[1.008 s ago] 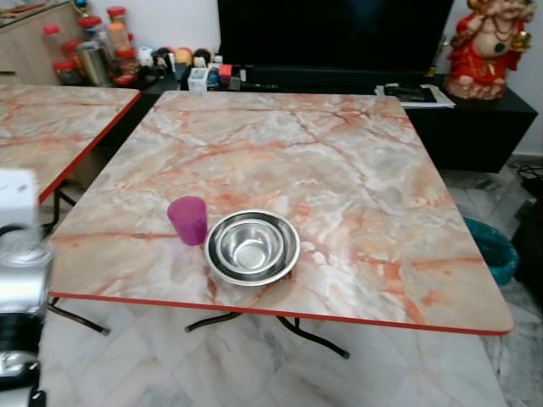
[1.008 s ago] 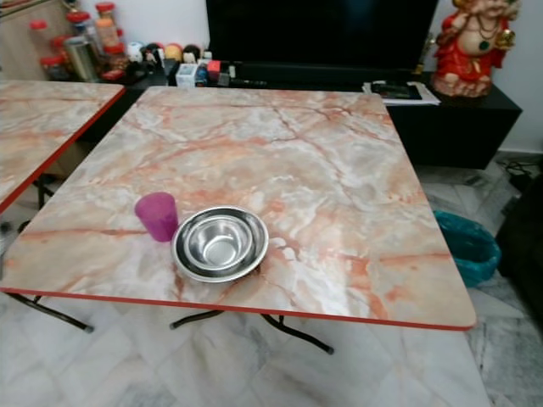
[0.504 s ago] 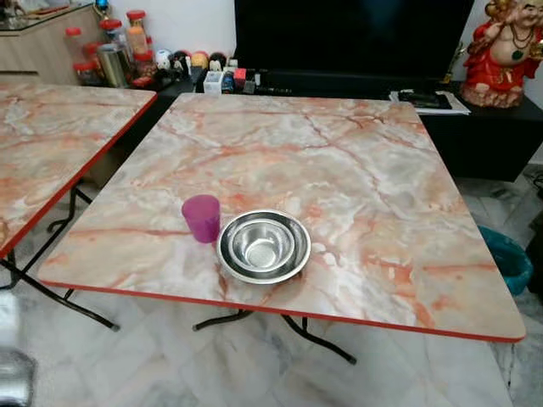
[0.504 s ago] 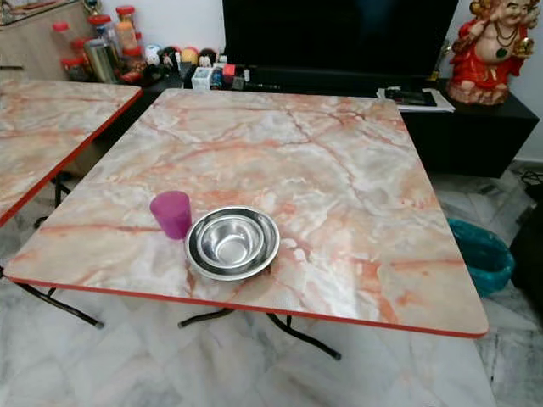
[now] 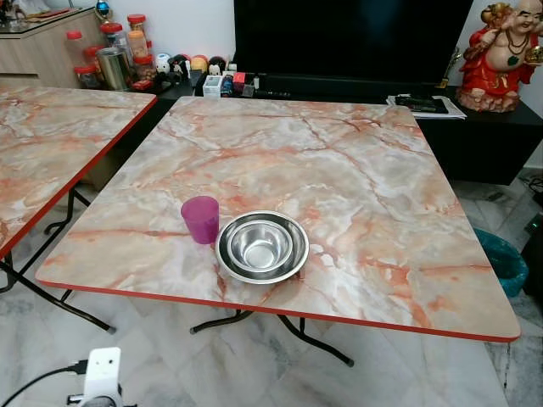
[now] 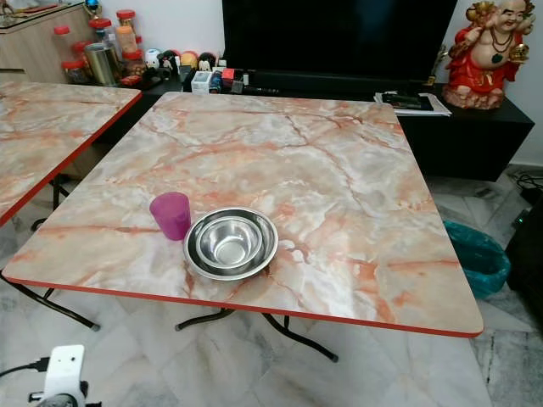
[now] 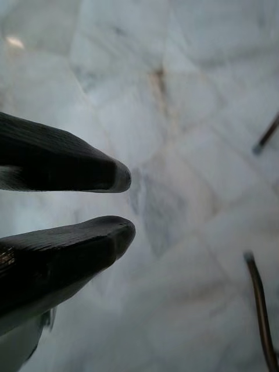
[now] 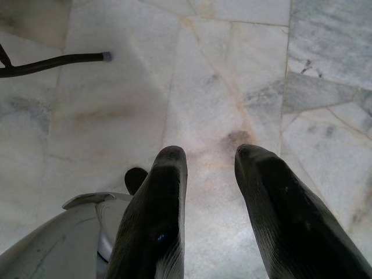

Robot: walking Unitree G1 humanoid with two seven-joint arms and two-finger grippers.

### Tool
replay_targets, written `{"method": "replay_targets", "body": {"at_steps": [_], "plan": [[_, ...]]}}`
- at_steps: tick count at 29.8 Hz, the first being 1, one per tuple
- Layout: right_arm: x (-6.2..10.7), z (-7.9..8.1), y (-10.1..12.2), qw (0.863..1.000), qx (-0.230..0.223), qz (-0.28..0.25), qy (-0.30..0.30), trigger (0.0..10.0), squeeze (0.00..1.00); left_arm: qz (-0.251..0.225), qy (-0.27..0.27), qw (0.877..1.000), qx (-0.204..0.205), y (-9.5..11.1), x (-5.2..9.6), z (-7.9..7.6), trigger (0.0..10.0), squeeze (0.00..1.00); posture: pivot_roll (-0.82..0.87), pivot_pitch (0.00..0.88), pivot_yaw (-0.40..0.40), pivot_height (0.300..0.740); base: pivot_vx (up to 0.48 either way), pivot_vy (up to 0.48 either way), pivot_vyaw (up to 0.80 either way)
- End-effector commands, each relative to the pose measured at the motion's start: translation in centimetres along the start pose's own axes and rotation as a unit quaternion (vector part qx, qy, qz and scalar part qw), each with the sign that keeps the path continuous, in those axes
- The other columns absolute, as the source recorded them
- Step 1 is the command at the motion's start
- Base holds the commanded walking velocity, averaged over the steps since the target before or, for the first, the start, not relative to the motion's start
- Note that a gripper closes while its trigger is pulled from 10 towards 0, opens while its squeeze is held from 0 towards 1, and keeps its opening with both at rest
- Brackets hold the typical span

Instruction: Setting the table

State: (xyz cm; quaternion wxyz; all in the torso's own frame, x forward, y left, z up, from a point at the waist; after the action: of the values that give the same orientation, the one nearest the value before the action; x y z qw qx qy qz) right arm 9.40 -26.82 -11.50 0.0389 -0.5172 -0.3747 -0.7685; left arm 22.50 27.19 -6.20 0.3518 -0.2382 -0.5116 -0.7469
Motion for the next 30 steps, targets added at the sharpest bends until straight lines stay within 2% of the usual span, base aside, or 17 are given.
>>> {"method": "replay_targets", "body": {"at_steps": [1, 5, 17, 23, 27, 30], "plan": [[0.0, -0.2, 0.1, 1.0, -0.002, -0.004, -0.003, 10.0, 0.0, 0.0, -0.012, 1.0, 0.0, -0.3, 0.0, -0.4, 10.0, 0.0, 0.03, 0.059, -0.018, 0.74, 0.0, 0.0, 0.0], [0.1, -0.3, 0.1, 1.0, -0.003, -0.005, -0.004, 10.0, 0.0, 0.015, -0.011, 1.0, 0.014, -1.3, 0.2, -0.6, 10.0, 0.0, 0.02, 0.055, -0.014, 0.74, 0.0, 0.0, 0.0], [0.1, -0.6, 0.1, 1.0, -0.001, -0.006, -0.007, 10.0, 0.0, 0.023, -0.016, 0.999, 0.028, -2.1, 0.3, -1.2, 10.0, 0.0, 0.01, 0.038, -0.015, 0.74, 0.0, 0.0, 0.0], [0.2, -0.7, 0.0, 1.0, 0.001, -0.004, -0.007, 10.0, 0.0, 0.02, -0.018, 0.999, 0.025, -2.3, 0.4, -1.3, 10.0, 0.0, 0.01, 0.034, -0.016, 0.74, 0.0, 0.0, 0.0], [0.2, -0.7, 0.1, 1.0, 0.002, -0.005, -0.006, 10.0, 0.0, 0.021, -0.013, 0.999, 0.041, -2.3, 0.4, -1.4, 10.0, 0.0, 0.01, 0.042, -0.02, 0.74, 0.0, 0.0, 0.0], [0.2, -0.7, 0.1, 1.0, 0.002, -0.005, -0.006, 10.0, 0.0, 0.021, -0.017, 0.999, 0.034, -2.2, 0.4, -1.5, 10.0, 0.0, 0.01, 0.05, -0.022, 0.74, 0.0, 0.0, 0.0]]}}
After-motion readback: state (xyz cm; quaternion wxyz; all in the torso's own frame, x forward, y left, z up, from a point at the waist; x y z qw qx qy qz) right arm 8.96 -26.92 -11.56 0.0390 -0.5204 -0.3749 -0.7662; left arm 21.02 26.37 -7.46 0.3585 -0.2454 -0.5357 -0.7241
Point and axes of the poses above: a point about 5 cm out from each wrist's last joint towards the gripper, its own x axis pointing back from the gripper into the wrist, its own y axis along the axis of the wrist's last joint, z = x × y, the point moved 2 cm from there along -x, pointing out of the wrist towards the gripper, and after that the axes turned 15 degrees about -x, right-handed, at the moved point
